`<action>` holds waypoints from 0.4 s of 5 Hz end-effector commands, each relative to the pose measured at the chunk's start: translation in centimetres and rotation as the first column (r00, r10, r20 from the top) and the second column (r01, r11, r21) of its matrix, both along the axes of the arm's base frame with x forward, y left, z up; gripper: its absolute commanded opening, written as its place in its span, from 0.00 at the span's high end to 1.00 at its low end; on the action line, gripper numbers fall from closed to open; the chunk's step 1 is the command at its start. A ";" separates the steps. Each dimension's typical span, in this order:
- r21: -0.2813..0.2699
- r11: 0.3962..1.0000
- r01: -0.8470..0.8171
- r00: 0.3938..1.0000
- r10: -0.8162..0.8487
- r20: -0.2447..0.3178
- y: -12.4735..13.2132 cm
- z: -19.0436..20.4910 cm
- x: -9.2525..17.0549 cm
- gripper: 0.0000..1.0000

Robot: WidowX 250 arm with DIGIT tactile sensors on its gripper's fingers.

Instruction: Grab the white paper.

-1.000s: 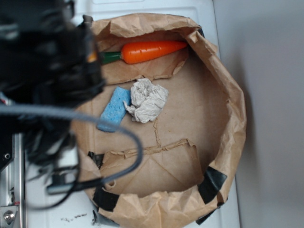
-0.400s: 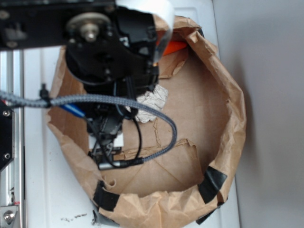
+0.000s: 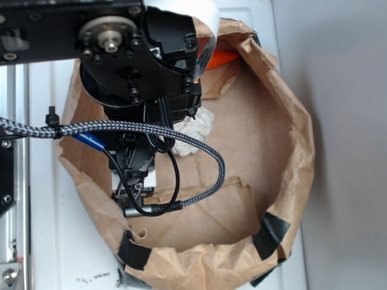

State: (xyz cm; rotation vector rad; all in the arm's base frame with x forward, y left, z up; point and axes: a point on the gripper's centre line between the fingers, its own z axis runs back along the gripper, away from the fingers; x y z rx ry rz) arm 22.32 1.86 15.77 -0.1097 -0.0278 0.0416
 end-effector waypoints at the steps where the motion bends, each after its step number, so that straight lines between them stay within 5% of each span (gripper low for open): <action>1: 0.003 1.000 -0.016 0.999 0.016 0.051 -0.2 -0.6 0.7 0.00; 2: 0.022 0.999 -0.048 0.991 0.045 0.123 -0.7 -3.7 1.4 0.00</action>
